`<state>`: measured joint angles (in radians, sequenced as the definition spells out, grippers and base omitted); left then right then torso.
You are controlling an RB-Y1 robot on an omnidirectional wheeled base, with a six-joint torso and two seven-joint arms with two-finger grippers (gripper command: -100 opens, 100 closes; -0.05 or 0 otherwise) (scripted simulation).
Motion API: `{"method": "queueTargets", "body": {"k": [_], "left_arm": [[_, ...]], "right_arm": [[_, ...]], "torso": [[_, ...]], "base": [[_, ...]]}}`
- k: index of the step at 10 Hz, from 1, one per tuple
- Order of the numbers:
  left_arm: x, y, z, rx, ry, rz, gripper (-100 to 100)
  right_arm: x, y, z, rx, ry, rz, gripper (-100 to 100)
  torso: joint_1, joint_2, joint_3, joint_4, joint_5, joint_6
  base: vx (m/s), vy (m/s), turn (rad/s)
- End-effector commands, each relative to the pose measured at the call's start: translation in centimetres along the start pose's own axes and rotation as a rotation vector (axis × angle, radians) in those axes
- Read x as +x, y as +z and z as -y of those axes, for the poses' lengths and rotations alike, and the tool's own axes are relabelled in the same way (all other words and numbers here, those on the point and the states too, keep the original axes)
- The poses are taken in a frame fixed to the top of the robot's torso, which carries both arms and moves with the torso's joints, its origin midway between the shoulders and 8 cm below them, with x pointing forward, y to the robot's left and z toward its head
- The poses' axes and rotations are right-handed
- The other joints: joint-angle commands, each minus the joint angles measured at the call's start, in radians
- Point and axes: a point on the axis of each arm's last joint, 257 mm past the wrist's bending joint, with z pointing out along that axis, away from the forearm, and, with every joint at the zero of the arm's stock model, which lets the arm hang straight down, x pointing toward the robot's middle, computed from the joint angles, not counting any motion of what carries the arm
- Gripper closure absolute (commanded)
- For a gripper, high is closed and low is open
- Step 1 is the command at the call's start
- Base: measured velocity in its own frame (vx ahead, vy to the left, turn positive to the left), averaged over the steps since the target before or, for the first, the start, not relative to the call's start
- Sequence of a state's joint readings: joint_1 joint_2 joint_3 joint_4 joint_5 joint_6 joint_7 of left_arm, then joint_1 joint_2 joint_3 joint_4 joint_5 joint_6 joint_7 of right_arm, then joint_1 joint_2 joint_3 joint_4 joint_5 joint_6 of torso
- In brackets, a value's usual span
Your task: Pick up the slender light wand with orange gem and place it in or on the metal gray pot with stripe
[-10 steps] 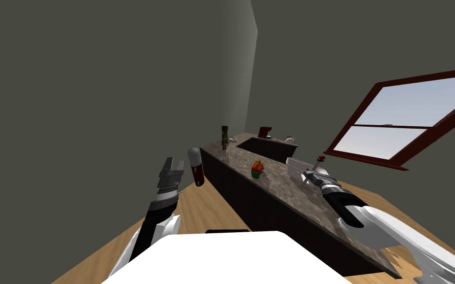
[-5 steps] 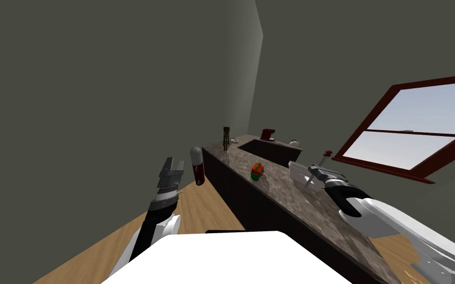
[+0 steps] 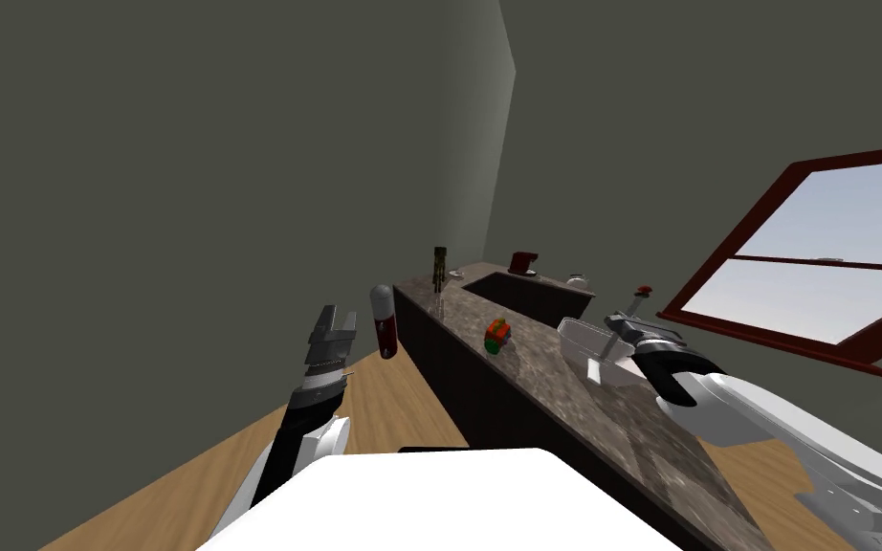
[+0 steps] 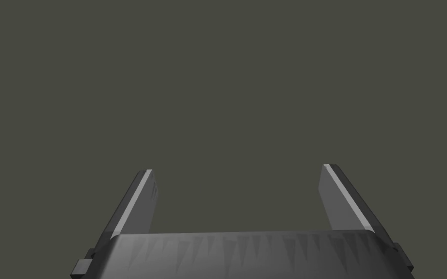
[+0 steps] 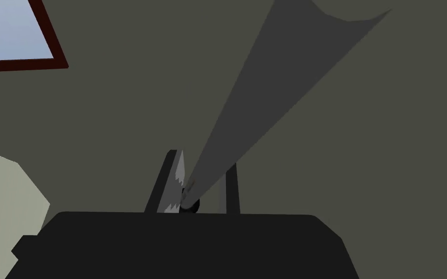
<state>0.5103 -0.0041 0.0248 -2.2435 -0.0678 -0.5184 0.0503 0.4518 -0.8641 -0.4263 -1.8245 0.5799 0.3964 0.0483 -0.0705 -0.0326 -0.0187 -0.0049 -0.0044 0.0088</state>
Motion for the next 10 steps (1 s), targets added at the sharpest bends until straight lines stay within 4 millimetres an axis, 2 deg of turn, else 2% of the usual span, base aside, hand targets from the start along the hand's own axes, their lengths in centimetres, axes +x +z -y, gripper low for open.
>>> {"method": "queueTargets", "body": {"k": [1,2,3,7,8,9,10], "left_arm": [[0.0,0.0,0.0,0.000,0.000,0.000,0],[0.0,0.0,0.0,0.000,0.000,0.000,0],[0.0,0.0,0.0,0.000,0.000,0.000,0],[0.0,0.0,0.0,0.000,0.000,0.000,0],[0.0,0.0,0.0,0.000,0.000,0.000,0],[0.0,0.0,0.0,0.000,0.000,0.000,0],[0.0,0.0,0.0,0.000,0.000,0.000,0]], "right_arm": [[-1.1,0.3,0.7,0.025,-0.002,0.016,100],[-0.6,0.2,0.5,0.015,0.000,0.009,100],[-0.6,0.2,0.6,0.019,0.002,0.010,-100],[-0.6,0.2,0.6,0.019,0.002,0.010,-100],[-0.6,0.2,0.6,0.019,0.002,0.010,0],[-1.9,0.4,0.7,0.016,0.001,0.021,-100],[-3.2,0.5,0.6,0.013,-0.001,0.032,-100]], "torso": [[0.000,0.000,0.000,0.000,0.000,0.000],[0.001,0.001,0.000,0.000,0.000,0.000],[0.006,0.002,0.001,0.000,0.001,0.000],[0.009,0.001,0.001,0.000,0.002,0.000],[0.009,0.001,0.001,0.000,0.002,0.000],[0.009,0.001,0.001,0.000,0.002,0.000],[0.010,0.001,0.001,0.000,0.003,0.000]], "base": [[-0.005,-0.082,0.101],[-0.018,-0.014,0.051],[0.000,0.000,0.000],[0.000,0.000,0.000],[0.000,0.000,0.000],[-0.004,0.024,-0.039],[-0.019,0.045,-0.070]]}}
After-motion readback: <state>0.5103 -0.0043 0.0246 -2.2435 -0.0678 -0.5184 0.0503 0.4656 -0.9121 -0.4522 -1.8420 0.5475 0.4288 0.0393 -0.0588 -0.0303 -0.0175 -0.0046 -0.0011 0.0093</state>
